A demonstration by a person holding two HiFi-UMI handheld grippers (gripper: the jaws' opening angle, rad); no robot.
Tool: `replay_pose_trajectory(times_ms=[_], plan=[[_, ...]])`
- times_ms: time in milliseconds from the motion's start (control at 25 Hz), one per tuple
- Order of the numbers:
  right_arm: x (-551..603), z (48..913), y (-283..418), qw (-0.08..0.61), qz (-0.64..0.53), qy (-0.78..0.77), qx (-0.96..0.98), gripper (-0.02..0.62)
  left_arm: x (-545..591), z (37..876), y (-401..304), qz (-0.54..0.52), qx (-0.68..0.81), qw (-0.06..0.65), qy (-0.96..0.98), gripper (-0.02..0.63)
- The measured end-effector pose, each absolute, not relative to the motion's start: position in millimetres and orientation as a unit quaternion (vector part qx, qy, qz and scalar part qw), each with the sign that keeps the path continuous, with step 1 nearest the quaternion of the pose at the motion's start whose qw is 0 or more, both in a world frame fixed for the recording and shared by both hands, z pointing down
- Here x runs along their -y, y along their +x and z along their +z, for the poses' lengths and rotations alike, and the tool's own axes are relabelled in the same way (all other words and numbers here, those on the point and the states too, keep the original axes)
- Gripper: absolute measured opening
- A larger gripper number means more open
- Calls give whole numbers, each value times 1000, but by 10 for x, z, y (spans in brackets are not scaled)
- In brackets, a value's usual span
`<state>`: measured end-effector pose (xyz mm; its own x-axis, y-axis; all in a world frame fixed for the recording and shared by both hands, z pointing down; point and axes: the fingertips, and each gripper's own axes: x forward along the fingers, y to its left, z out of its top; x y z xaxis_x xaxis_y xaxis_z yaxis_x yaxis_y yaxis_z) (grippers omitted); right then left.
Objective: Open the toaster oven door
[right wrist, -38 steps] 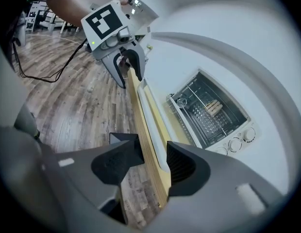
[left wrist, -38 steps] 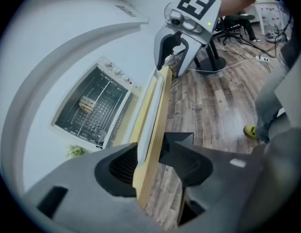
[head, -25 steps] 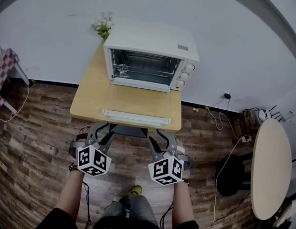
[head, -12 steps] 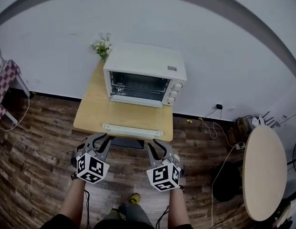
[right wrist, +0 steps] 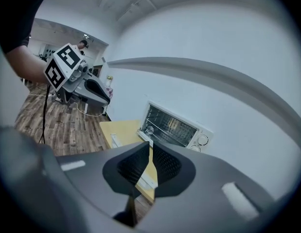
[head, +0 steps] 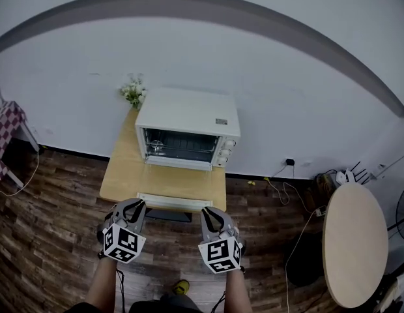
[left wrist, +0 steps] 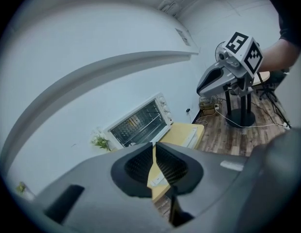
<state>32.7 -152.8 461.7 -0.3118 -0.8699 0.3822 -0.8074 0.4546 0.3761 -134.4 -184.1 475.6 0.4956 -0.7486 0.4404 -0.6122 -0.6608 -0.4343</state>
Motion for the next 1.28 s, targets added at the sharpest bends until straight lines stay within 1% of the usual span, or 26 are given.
replay_pose_trajectory(times_ms=[200,600,800,1080,1280], plan=[[1591,4547,457,248,-24,541,803,-4,1928,4601,-1366,-297,-408,104,-857,3],[1508,4379,566,221,-1,552,804,-5,1882,4332,-1244,-257,-425,74,-865,-3],[1518,4224,741,172,28,590,789,-5,1839,4256,-1233,-240,-438,59,-864,-3],[1421,4123,857,174,14,591,788,-5,1805,4108,-1179,-232,-441,76,-864,-3],[1354,3999,845,160,9,589,792,-3,1740,3999,-1168,-219,-446,81,-864,-3]])
